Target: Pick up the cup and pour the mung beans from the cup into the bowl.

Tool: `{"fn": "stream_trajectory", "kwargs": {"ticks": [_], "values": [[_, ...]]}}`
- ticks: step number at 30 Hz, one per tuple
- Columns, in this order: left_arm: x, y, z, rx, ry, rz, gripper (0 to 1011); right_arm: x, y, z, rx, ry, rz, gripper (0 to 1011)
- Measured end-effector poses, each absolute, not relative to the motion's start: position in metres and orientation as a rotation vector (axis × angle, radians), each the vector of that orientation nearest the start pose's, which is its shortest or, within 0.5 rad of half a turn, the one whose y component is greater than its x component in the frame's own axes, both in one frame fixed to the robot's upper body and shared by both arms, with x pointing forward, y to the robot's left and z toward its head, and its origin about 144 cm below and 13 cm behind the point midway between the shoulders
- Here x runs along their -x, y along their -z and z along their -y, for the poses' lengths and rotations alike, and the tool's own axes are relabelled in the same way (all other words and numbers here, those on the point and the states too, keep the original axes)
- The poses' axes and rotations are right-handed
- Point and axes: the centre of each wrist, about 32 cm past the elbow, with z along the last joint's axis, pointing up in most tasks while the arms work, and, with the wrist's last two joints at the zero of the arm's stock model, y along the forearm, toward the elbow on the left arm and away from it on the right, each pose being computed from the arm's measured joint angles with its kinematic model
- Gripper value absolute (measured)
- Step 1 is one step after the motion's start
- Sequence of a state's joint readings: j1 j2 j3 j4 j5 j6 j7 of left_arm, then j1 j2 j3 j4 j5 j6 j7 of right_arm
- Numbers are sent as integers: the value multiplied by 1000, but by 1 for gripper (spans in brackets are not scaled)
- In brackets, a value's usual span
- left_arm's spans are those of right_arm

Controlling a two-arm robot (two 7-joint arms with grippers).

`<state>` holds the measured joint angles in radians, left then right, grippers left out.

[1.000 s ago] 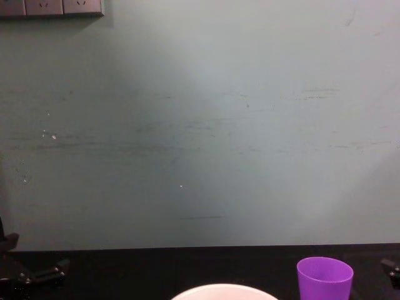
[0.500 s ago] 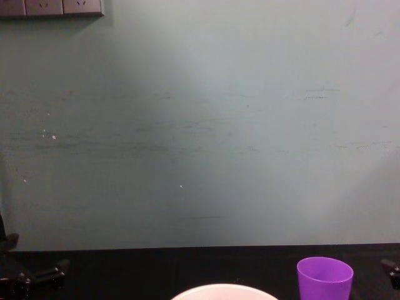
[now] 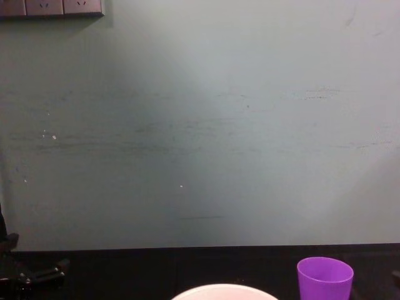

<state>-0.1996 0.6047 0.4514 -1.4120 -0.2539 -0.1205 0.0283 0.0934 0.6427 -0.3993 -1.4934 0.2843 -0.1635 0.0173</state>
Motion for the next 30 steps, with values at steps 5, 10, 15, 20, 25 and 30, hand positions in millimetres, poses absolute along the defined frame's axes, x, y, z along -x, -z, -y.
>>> {"fn": "stream_trajectory", "kwargs": {"ticks": [5, 10, 15, 20, 25, 30], "values": [[-489, -1140, -310, -305, -1248, 285, 1004, -446, -1131, 321, 206, 1176, 218, 1003], [-489, -1140, -310, -305, -1248, 285, 1003, -434, -1117, 314, 127, 1126, 160, 1003], [-489, -1140, -310, -305, -1248, 285, 1003, -429, -1105, 303, 96, 1080, 125, 1003], [-489, -1140, -310, -304, -1248, 285, 1003, -433, -1096, 292, 77, 1055, 99, 1003], [-489, -1140, -310, -304, -1248, 285, 1003, -442, -1092, 283, 63, 1047, 87, 1002], [-489, -1140, -310, -304, -1248, 285, 1003, -454, -1089, 278, 53, 1035, 76, 1003]]}}
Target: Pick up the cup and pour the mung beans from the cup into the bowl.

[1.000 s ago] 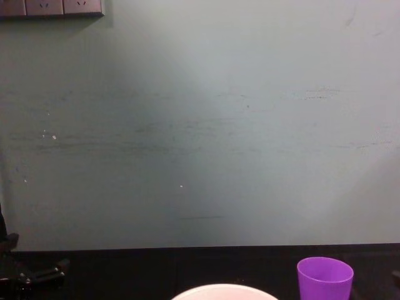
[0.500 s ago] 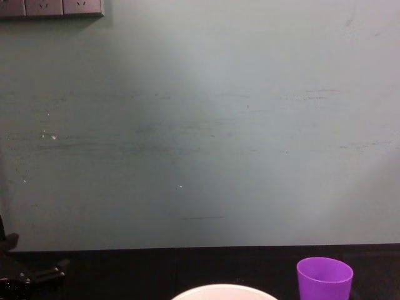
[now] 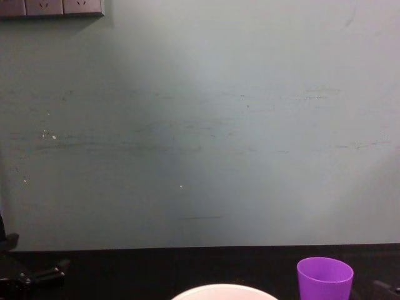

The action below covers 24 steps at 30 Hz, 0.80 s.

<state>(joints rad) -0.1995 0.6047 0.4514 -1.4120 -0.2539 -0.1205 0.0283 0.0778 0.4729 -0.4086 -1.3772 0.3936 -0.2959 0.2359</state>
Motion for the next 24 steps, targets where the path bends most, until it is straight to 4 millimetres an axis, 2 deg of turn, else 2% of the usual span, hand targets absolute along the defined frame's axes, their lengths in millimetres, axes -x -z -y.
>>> {"fn": "stream_trajectory", "kwargs": {"ticks": [14, 24], "values": [[-489, -1140, -310, -304, -1248, 285, 1003, -483, -1093, 270, 59, 1022, 81, 1003], [-489, -1140, -310, -305, -1248, 285, 1003, -496, -1094, 259, 52, 1006, 76, 1003]]}}
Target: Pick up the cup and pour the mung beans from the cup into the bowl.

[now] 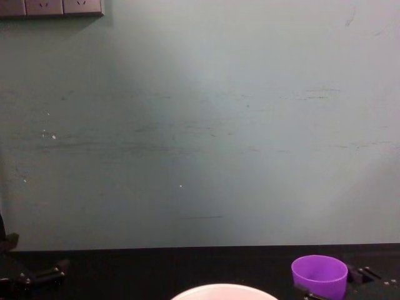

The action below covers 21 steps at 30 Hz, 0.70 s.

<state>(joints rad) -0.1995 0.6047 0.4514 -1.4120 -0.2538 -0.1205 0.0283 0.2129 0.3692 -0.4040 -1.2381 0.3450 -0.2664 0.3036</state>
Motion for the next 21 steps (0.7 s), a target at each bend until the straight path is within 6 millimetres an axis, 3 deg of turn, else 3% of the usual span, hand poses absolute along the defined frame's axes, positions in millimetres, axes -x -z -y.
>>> {"fn": "stream_trajectory", "kwargs": {"ticks": [21], "values": [[-489, -1140, -310, -305, -1248, 285, 1003, -508, -1097, 257, 74, 1017, 92, 1003]]}}
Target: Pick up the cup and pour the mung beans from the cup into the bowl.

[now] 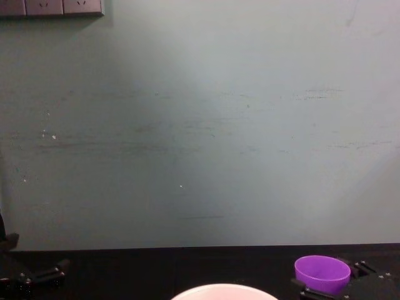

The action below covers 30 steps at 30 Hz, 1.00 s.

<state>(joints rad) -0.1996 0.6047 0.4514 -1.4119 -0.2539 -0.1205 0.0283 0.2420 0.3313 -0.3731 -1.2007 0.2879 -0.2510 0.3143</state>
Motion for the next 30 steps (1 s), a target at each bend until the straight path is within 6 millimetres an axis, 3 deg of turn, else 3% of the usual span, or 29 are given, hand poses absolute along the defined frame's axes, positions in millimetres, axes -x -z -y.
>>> {"fn": "stream_trajectory", "kwargs": {"ticks": [30], "values": [[-489, -1140, -310, -305, -1248, 285, 1003, -514, -1094, 256, 59, 1013, 62, 1003]]}}
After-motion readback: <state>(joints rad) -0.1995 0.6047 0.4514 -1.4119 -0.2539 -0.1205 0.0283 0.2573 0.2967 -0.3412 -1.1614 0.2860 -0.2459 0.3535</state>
